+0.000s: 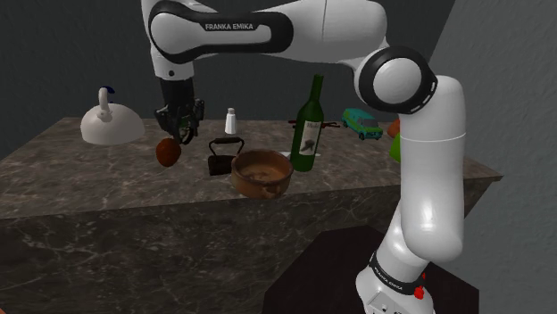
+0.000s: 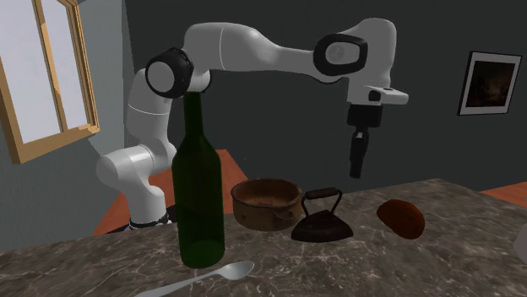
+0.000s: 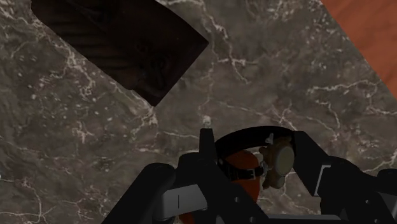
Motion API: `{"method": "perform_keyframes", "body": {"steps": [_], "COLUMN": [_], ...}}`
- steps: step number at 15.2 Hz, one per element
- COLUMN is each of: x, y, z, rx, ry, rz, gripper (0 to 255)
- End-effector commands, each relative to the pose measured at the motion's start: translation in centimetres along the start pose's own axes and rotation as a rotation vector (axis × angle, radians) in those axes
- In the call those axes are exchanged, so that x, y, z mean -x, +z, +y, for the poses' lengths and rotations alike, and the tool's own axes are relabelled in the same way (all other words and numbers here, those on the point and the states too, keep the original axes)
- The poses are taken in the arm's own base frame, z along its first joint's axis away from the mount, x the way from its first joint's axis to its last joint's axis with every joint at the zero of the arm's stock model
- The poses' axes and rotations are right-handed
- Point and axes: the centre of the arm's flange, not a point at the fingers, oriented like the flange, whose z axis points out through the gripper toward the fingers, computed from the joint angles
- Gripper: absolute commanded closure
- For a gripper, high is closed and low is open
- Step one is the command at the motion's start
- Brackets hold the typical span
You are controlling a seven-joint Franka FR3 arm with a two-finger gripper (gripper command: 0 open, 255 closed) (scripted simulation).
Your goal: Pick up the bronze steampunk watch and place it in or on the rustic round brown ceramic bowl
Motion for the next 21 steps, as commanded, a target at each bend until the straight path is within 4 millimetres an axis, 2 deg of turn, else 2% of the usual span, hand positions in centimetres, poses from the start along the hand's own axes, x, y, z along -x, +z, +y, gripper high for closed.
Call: {"method": "perform_keyframes", "body": {"steps": [1, 7, 21], "x": [0.1, 0.2, 16.5], "y": [-1.0, -3.8, -2.9], "z": [0.0, 0.2, 8.8], "rx": [0.0, 0.0, 0.0], "ry": [0.0, 0.0, 0.0], "rz": [-0.001, -0.001, -0.001], "gripper": [255, 255, 255]}}
